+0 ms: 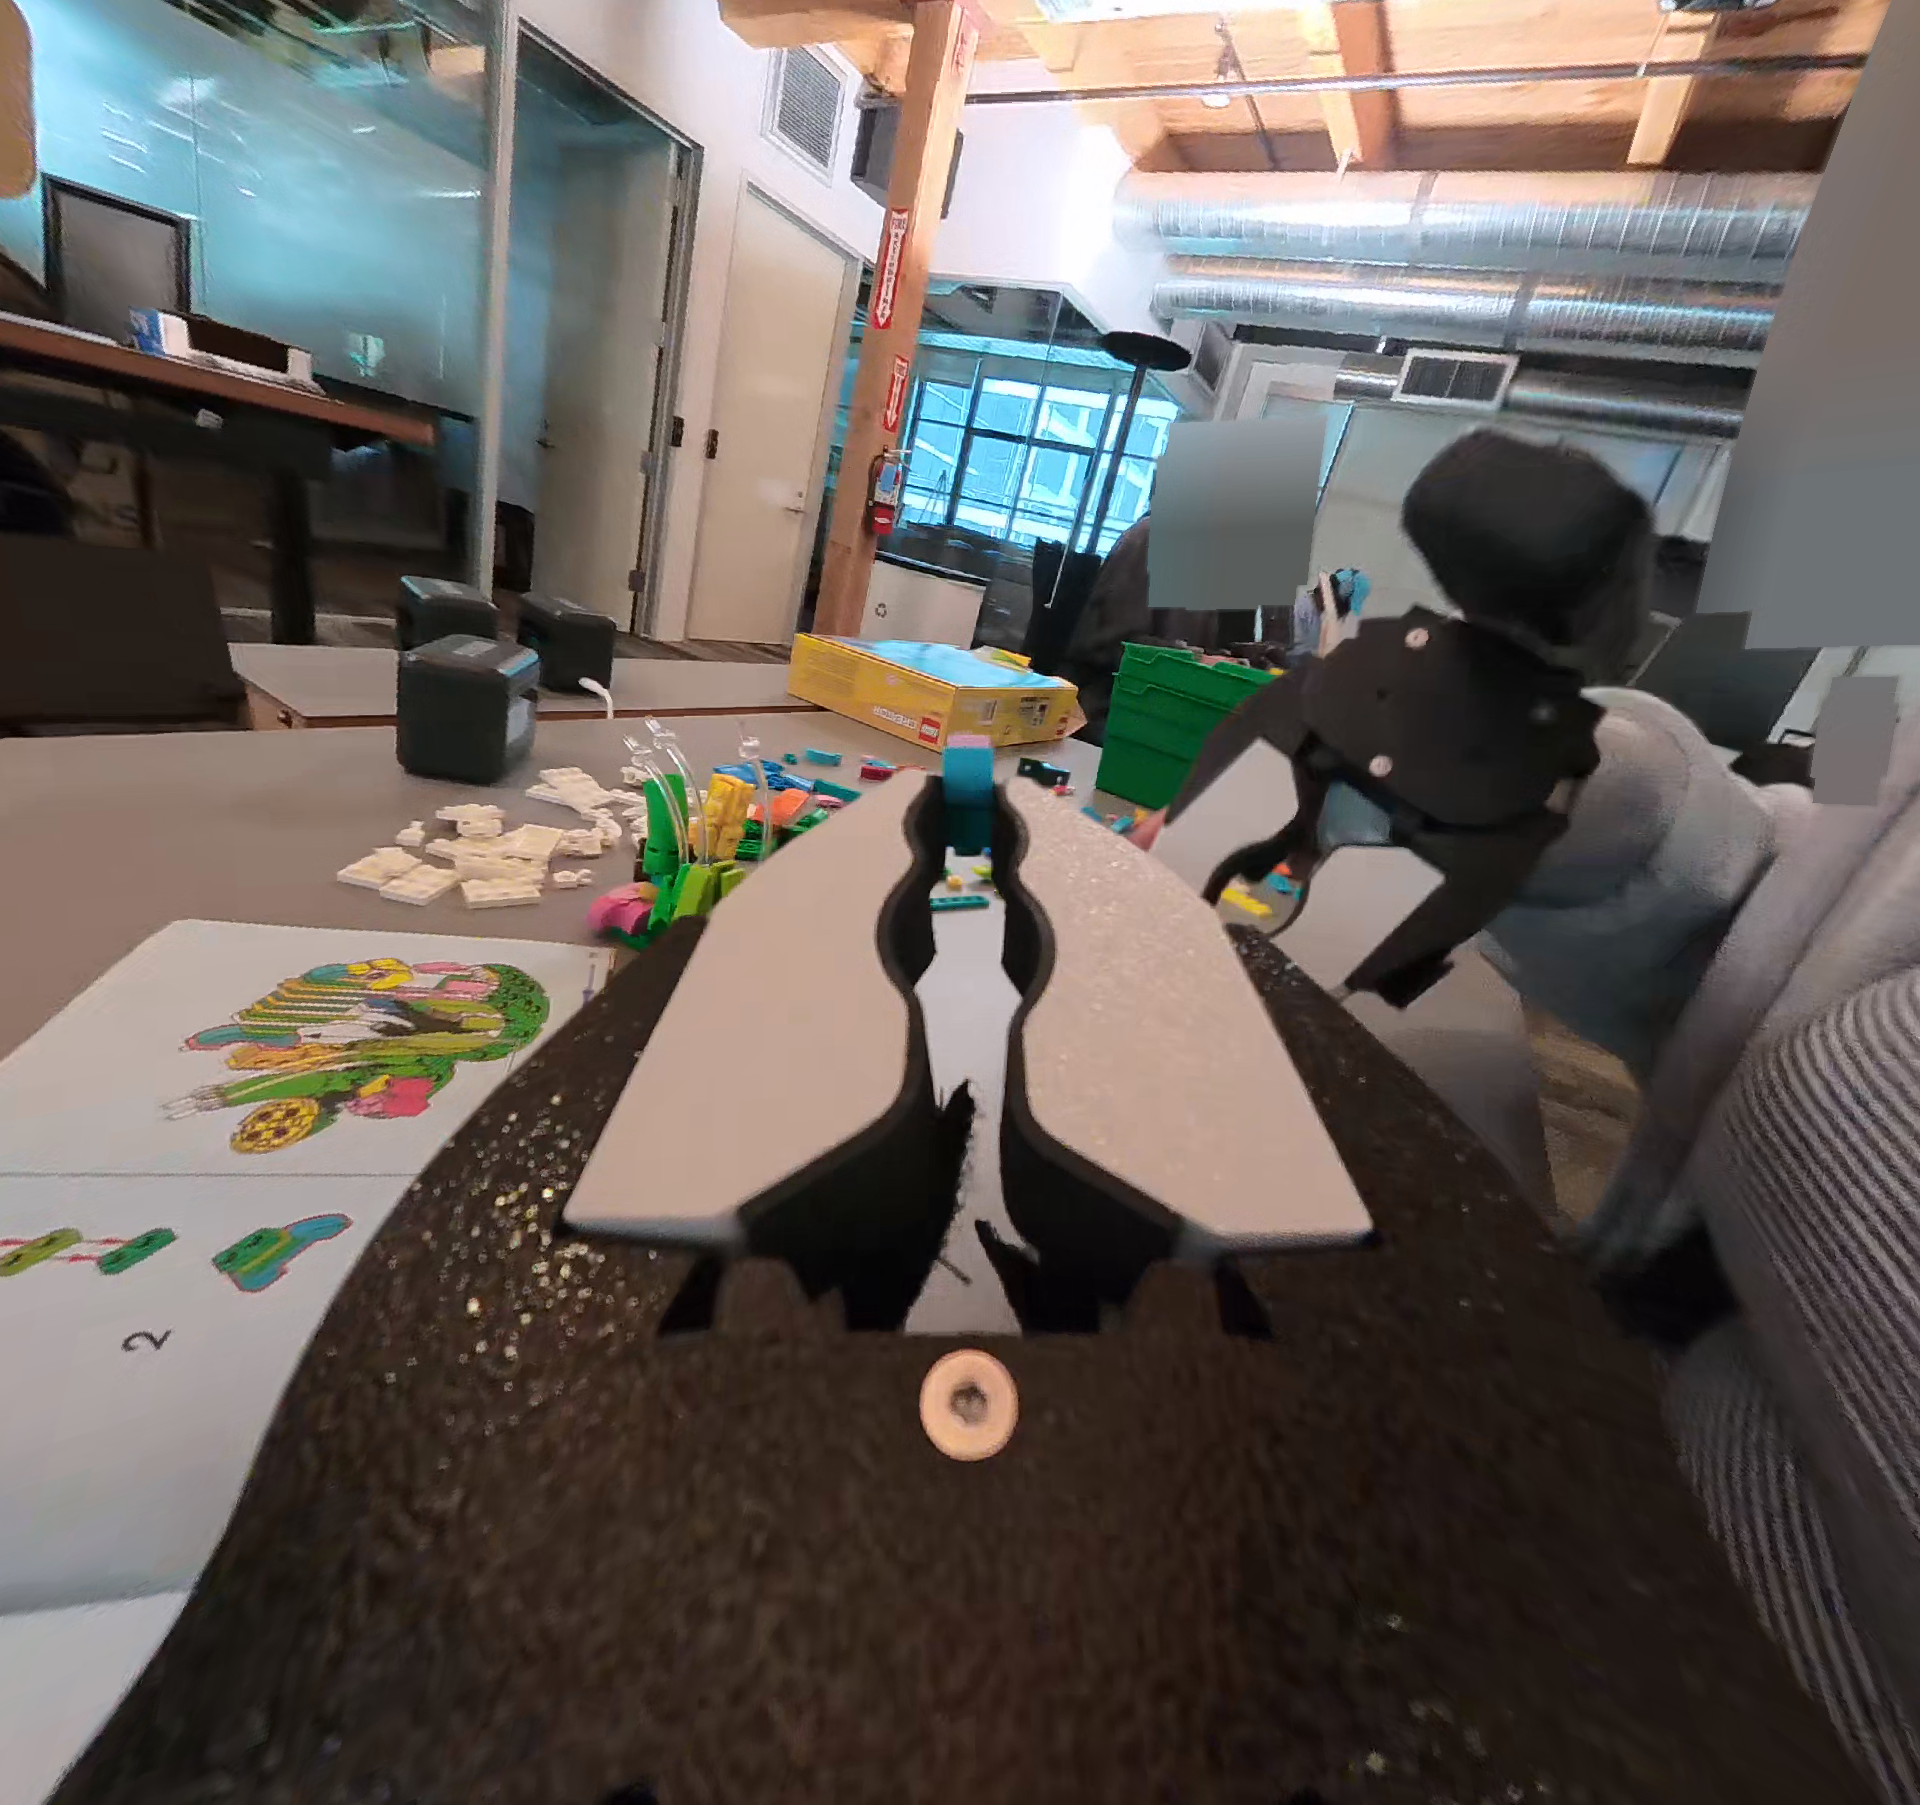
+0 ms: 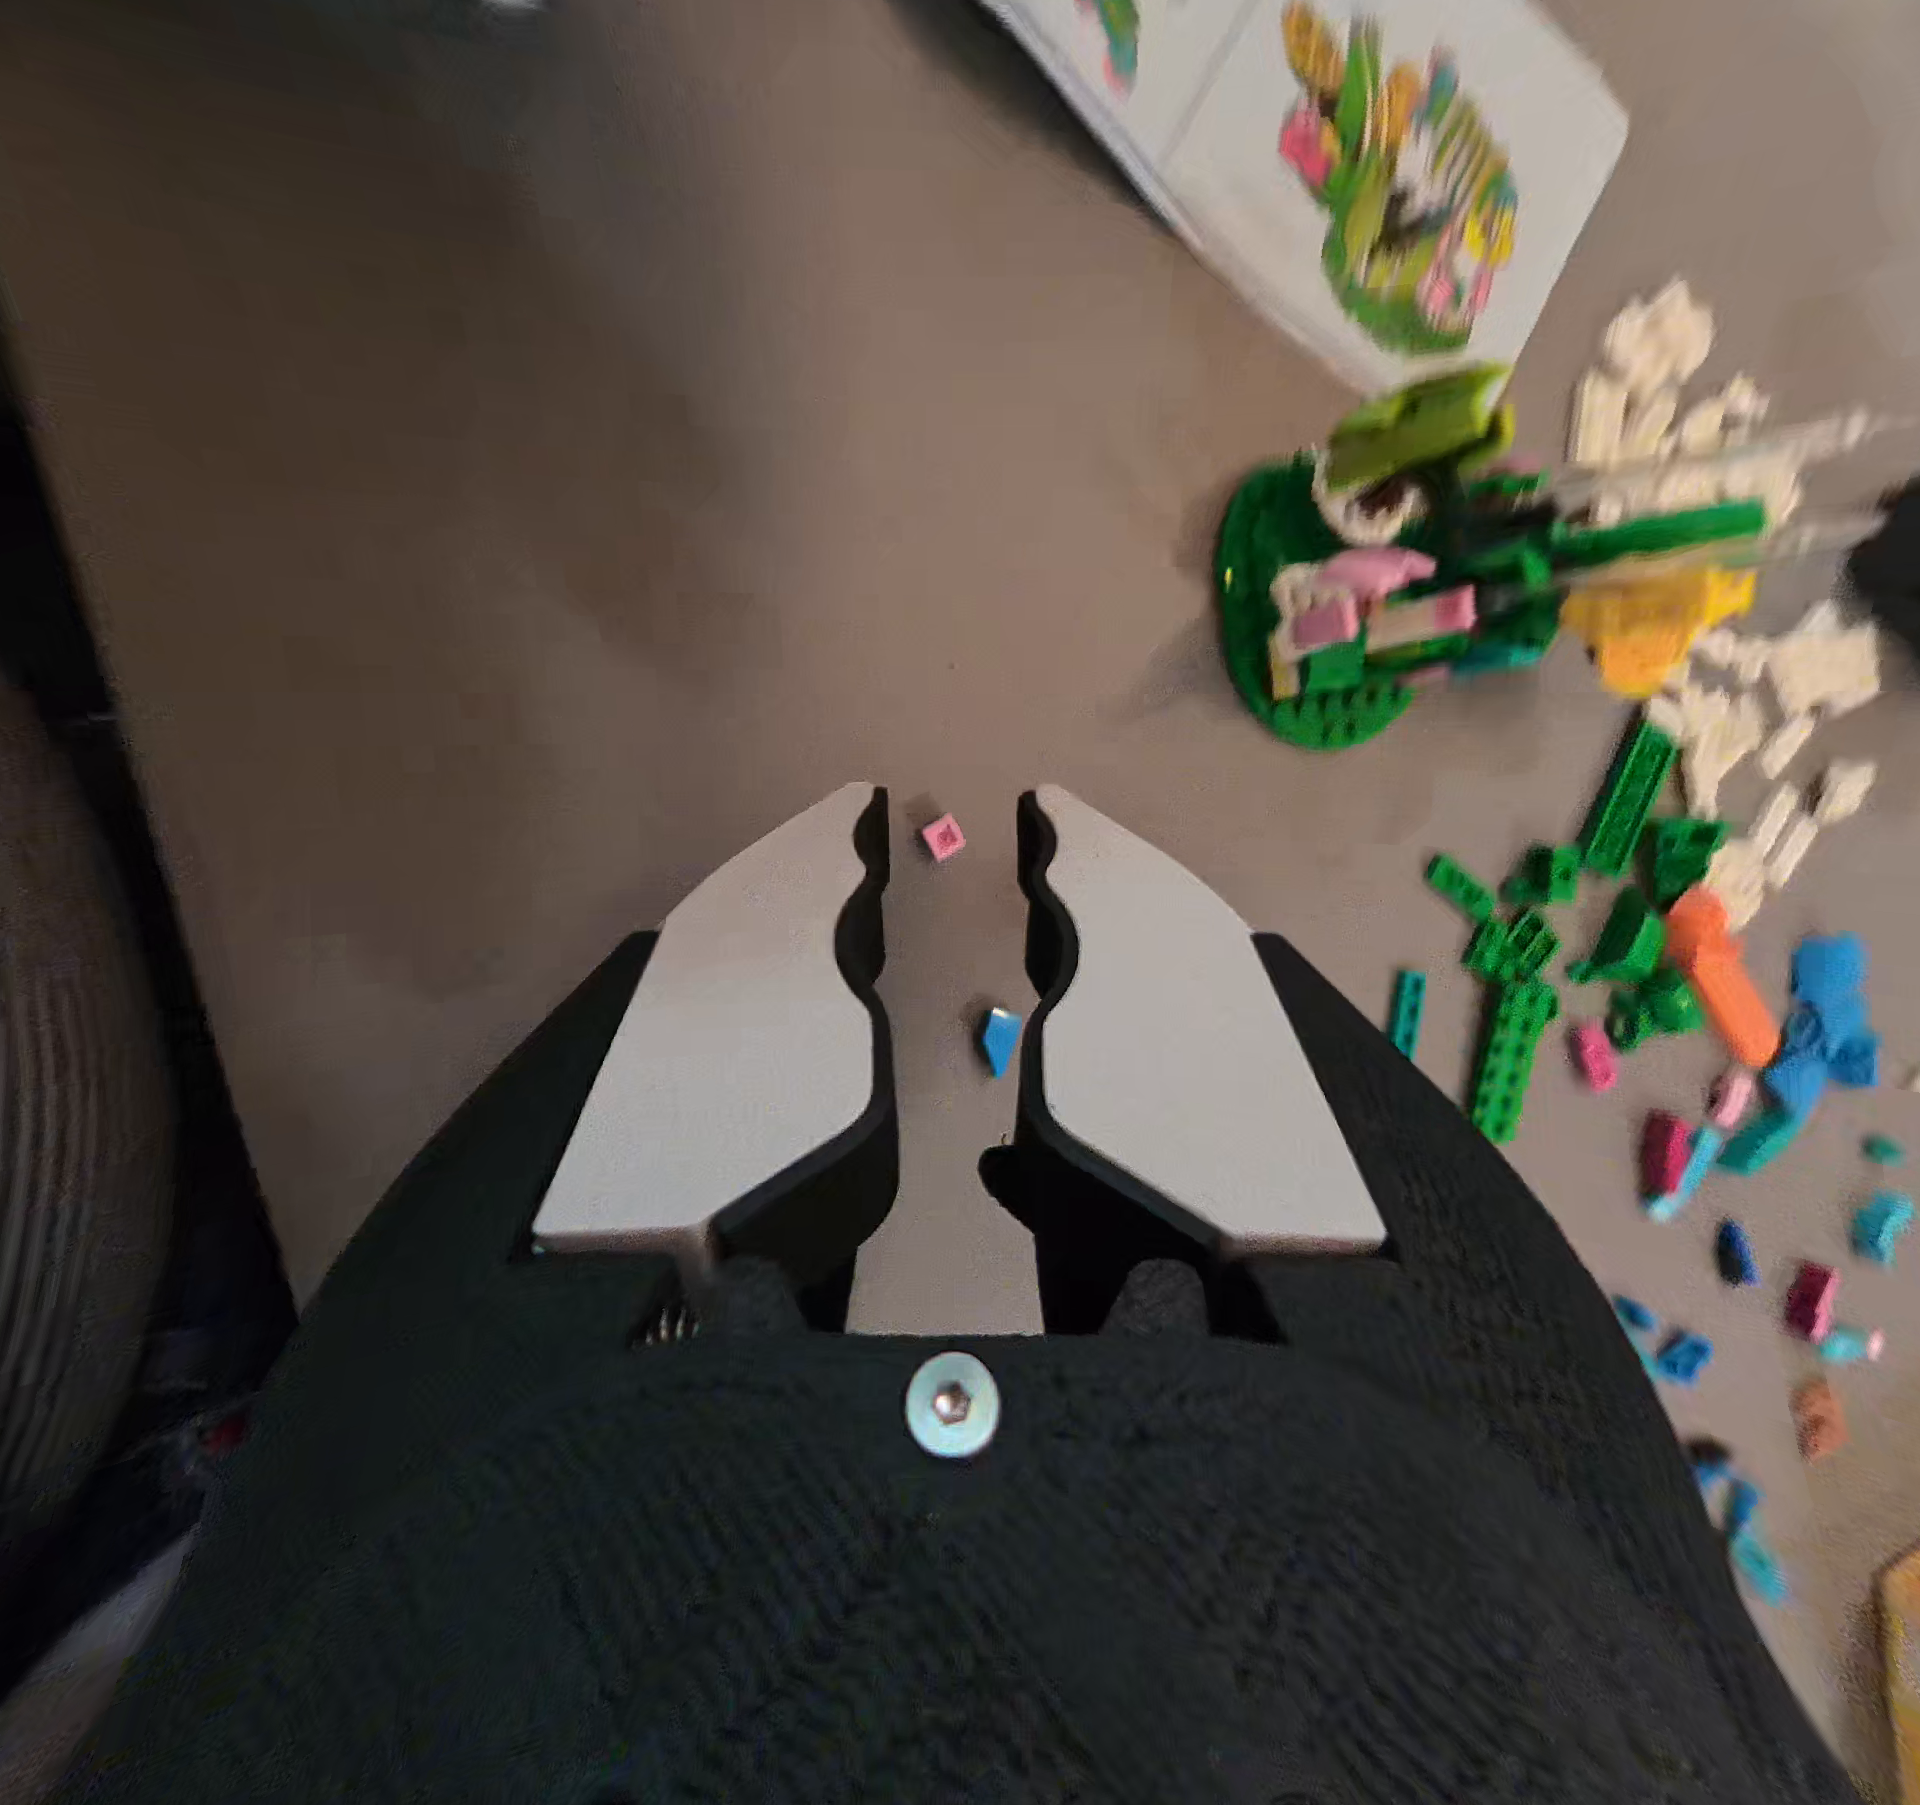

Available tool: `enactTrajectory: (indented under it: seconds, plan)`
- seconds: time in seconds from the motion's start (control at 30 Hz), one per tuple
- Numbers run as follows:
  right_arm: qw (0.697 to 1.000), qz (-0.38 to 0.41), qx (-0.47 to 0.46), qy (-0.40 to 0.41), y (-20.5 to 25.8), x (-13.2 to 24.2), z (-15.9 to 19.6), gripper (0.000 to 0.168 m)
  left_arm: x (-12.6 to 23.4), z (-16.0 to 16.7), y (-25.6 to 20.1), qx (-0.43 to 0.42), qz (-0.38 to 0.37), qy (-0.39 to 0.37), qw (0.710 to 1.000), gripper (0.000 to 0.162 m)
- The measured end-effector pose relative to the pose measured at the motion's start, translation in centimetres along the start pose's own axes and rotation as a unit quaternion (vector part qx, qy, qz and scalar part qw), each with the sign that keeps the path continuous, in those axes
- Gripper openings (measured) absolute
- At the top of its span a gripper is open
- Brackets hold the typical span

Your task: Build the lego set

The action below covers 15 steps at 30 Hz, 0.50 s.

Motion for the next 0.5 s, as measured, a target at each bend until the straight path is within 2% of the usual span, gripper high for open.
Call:
enactTrajectory:
  seconds: [0.1,0.2,0.3,0.37,0.5]
  plan:
    - [0.999,-0.020,-0.049,0.002,1.0,-1.3,1.2,0.017,0.0,0.2,-0.5,-0.015,0.014,0.009,1.000,0.008]
    - [0.999,-0.032,-0.037,-0.007,1.3,-1.3,1.3,0.017,-0.3,0.7,-1.1,-0.022,0.038,0.031,0.999,0.008]
    - [0.998,-0.055,0.022,-0.012,0.6,-0.4,0.4,0.014,-0.5,1.0,-1.5,-0.034,0.047,0.046,0.997,0.008]
    - [0.993,-0.066,0.095,0.000,-0.3,0.4,-0.4,0.014,-0.5,1.0,-1.7,-0.046,0.044,0.049,0.997,0.008]
    - [0.963,-0.121,0.228,0.073,-1.7,0.0,-1.1,0.014,-0.4,1.0,-1.7,-0.062,0.027,0.044,0.997,0.008]
Point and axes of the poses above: each gripper's, where its closed fingertips meet, x back along the fingers, z out of its underside, y = z × x across the jaws, the point moved 7 cm from there along x, back along the fingers, and after that the axes turned 10 degrees about x, right-handed, at the moved point
